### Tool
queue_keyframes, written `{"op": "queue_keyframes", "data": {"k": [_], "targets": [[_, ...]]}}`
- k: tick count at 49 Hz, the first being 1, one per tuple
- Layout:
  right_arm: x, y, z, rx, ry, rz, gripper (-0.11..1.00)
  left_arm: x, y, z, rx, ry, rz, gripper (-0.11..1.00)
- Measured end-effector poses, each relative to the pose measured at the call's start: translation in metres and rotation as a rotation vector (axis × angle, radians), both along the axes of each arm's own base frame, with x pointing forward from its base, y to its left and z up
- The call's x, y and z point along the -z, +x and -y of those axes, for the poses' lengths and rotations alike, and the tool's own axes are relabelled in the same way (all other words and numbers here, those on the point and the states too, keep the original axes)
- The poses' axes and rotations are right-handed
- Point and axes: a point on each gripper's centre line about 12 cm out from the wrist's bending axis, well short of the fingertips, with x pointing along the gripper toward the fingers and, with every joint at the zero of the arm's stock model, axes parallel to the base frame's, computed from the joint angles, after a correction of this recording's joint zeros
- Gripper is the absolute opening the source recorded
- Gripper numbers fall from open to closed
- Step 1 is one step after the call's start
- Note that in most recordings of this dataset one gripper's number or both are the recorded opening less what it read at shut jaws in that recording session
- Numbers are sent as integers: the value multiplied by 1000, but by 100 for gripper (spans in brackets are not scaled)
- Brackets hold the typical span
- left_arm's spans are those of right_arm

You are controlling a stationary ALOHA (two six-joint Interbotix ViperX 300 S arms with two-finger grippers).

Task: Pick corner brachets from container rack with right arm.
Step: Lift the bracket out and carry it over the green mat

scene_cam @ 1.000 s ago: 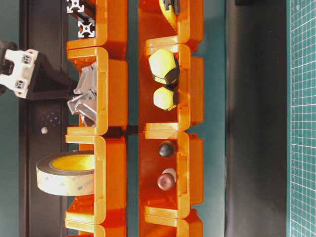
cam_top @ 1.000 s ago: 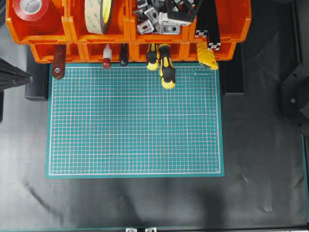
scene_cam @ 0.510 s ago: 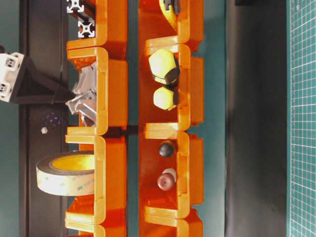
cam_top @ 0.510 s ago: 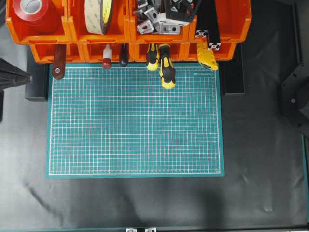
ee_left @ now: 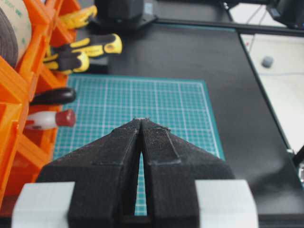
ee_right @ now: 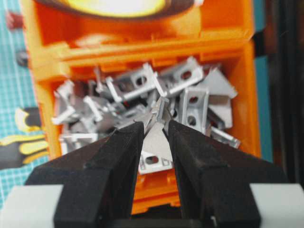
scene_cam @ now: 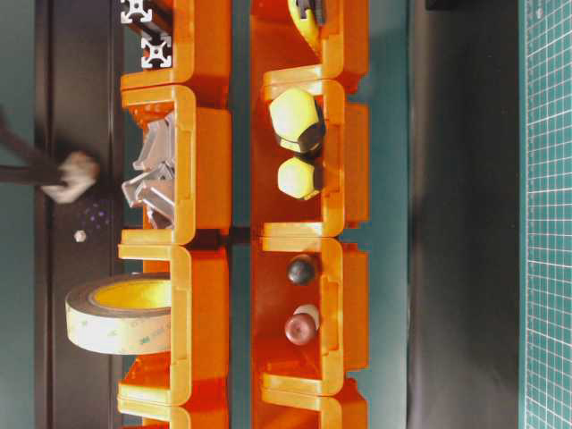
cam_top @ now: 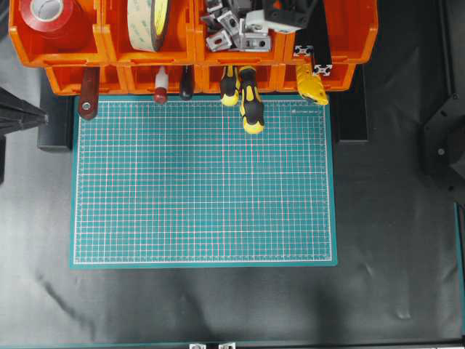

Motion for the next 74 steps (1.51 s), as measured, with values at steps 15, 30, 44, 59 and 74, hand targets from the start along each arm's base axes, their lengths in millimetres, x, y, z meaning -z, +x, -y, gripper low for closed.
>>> {"op": "queue_keyframes", "data": {"k": [15,30,44,59,74], "targets": [[-61,-26,-47,-108,-14,162,19,-2,-2,0,0,0,8,0],[-72,-43,-58,-89,15,222,18,-3,-5,-1,-7,-1,11,0],[-13,-50,-120,-151,122,205,18,-6,-9,-2,-7,-1,28,0],[76,-60,-171,-221,288,375,18,-6,-10,-2,-7,-1,26,0],[164,-42,-187,-214,365,353,17,-6,-10,-2,-7,-1,26,0]]}}
